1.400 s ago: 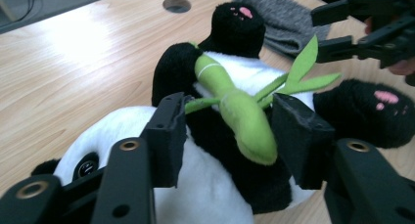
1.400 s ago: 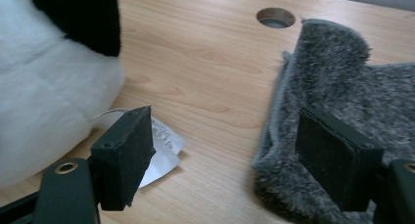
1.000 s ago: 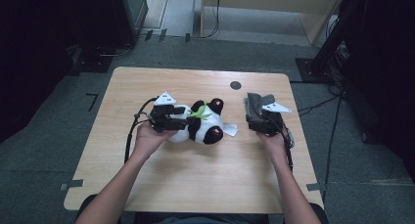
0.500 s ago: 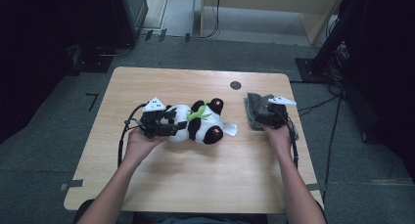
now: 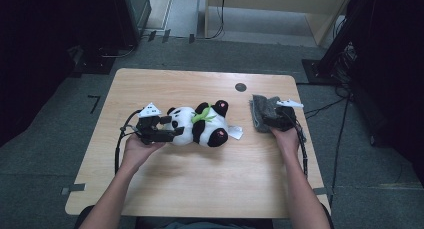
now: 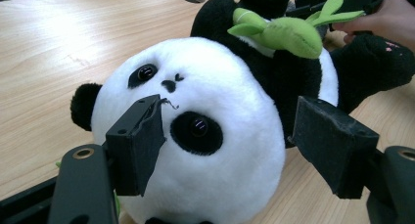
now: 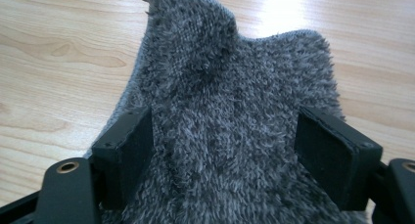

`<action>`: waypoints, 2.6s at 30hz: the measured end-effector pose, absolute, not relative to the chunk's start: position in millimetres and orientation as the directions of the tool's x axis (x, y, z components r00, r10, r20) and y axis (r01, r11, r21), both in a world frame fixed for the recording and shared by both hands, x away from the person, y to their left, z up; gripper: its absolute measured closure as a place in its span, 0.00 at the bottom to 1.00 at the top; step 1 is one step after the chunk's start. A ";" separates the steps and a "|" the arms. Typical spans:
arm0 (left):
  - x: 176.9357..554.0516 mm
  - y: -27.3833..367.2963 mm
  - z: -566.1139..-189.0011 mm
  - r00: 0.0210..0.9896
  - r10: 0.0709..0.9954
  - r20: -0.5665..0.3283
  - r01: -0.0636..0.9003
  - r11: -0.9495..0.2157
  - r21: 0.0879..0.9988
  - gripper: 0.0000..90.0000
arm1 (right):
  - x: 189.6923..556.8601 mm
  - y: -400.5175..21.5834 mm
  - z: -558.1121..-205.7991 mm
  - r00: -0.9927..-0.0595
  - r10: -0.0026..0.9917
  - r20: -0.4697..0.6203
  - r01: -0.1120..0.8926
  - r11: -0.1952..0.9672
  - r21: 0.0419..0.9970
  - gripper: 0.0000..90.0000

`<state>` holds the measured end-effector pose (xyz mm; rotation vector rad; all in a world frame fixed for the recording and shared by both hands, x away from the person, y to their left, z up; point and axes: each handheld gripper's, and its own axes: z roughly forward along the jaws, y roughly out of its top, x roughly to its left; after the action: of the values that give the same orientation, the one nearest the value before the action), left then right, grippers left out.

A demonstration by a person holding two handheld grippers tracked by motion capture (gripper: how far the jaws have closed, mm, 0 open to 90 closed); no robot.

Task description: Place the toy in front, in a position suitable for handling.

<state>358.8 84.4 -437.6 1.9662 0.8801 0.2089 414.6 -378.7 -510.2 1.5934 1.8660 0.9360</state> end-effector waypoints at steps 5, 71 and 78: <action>359.9 89.6 -442.1 0.715 0.668 -0.207 0.511 -0.297 0.806 0.26 | 417.2 -374.0 -519.9 -0.192 0.981 0.036 0.644 0.098 0.759 0.22; 367.9 87.1 -484.1 0.707 0.665 -0.241 0.521 -0.260 0.813 0.11 | 403.5 -372.9 -490.3 -0.290 0.943 0.162 0.718 0.103 0.688 0.83; 361.4 88.6 -484.2 0.703 0.677 -0.217 0.508 -0.265 0.820 0.29 | 398.5 -364.7 -476.1 -0.324 0.922 0.210 0.703 0.086 0.706 0.84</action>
<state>361.4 88.6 -484.2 1.9311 0.9160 0.2168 398.5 -364.7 -476.1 1.6199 2.0792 1.0788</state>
